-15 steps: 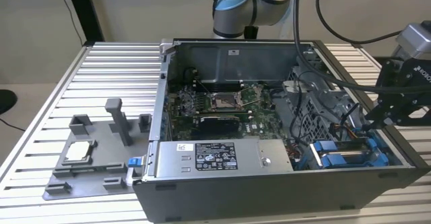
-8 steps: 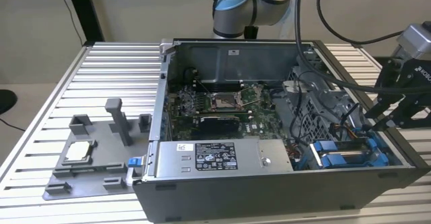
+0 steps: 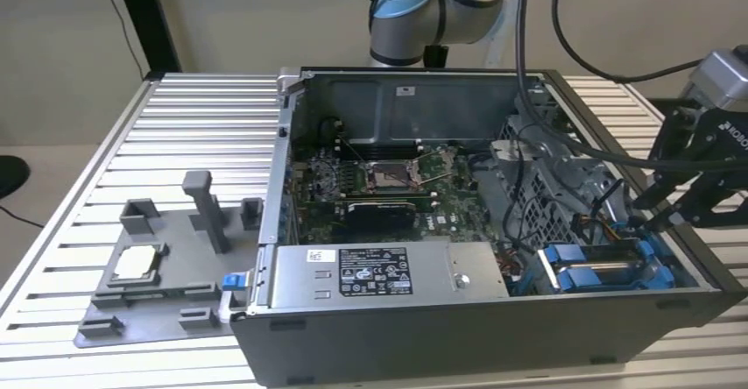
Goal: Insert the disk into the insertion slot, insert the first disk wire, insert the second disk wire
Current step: 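Insert the first disk wire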
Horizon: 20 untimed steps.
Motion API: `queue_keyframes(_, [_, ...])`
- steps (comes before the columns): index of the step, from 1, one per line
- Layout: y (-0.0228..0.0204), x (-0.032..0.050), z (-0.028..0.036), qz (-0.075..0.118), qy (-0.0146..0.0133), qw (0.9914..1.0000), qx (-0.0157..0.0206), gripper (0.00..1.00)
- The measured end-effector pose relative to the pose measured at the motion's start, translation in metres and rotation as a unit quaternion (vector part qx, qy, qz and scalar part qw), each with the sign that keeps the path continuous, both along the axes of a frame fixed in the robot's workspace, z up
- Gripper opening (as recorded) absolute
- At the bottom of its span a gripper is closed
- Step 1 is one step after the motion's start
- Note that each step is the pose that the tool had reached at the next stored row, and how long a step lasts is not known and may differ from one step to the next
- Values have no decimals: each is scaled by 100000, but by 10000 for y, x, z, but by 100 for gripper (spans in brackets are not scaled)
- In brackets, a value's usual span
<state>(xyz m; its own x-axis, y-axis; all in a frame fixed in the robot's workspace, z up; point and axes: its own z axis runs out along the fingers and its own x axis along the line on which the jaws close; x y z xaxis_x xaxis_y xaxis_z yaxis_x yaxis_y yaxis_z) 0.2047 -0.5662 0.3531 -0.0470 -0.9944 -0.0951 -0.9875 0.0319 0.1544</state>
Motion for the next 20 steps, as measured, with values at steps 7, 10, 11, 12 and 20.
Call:
queue_keyframes(7, [15,0,-47,-2,574,99998,1,100])
queue_keyframes(10, [24,0,-50,0,580,99998,14,100])
queue_keyframes(11, [24,0,-50,0,581,99998,14,100])
queue_keyframes(12, [24,0,-51,-1,580,99998,7,100])
queue_keyframes(20, [25,0,-51,-1,580,99998,9,0])
